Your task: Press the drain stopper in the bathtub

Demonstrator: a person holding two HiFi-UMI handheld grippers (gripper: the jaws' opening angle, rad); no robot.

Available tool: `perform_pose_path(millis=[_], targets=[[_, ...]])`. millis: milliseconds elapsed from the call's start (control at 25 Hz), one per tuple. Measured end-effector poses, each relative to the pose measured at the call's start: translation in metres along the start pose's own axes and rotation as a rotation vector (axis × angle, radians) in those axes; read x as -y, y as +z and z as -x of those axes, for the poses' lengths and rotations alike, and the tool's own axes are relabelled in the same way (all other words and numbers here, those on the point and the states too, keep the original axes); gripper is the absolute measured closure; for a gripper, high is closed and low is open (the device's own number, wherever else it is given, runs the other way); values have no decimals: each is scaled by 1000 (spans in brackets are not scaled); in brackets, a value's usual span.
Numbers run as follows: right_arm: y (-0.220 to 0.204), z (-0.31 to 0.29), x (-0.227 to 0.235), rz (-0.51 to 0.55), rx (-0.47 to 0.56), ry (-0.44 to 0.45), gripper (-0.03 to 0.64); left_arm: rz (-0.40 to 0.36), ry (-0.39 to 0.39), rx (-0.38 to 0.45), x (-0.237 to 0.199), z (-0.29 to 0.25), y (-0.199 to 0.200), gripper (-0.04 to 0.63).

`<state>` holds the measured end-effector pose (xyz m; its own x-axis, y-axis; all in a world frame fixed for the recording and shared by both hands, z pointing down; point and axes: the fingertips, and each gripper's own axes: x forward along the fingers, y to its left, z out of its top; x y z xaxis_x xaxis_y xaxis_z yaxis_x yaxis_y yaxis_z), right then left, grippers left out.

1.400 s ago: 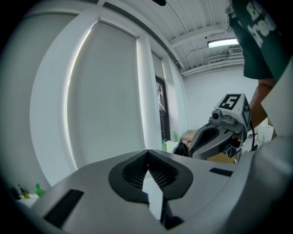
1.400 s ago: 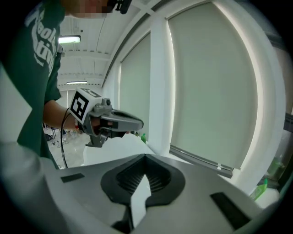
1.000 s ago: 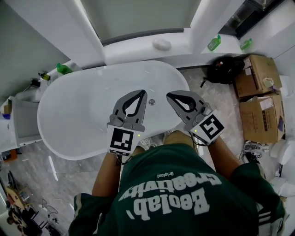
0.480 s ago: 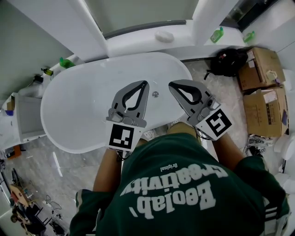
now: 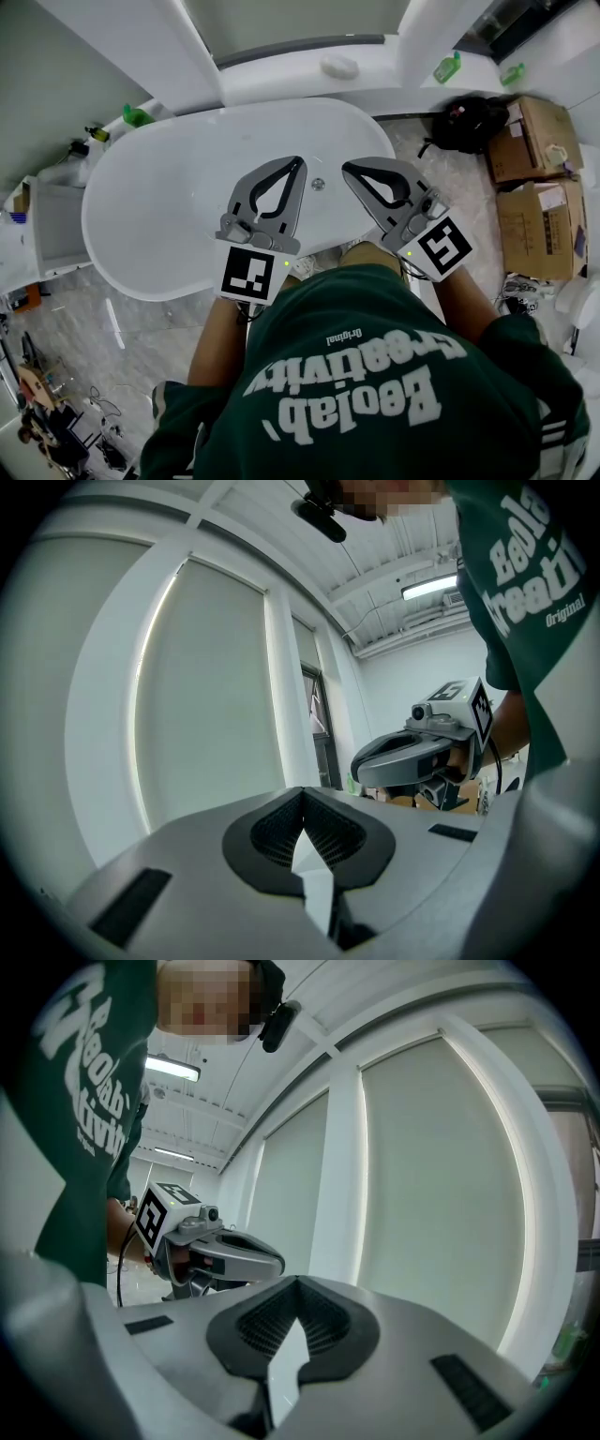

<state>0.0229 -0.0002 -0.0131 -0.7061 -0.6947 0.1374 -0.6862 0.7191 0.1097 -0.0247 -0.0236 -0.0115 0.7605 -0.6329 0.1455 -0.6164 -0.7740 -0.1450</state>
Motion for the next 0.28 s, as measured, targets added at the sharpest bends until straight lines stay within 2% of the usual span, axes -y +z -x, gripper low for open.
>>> perform_pose_path(millis=[280], targets=[[-3, 0, 1, -2, 4, 17, 603, -13, 2, -5, 4, -2, 1, 592]])
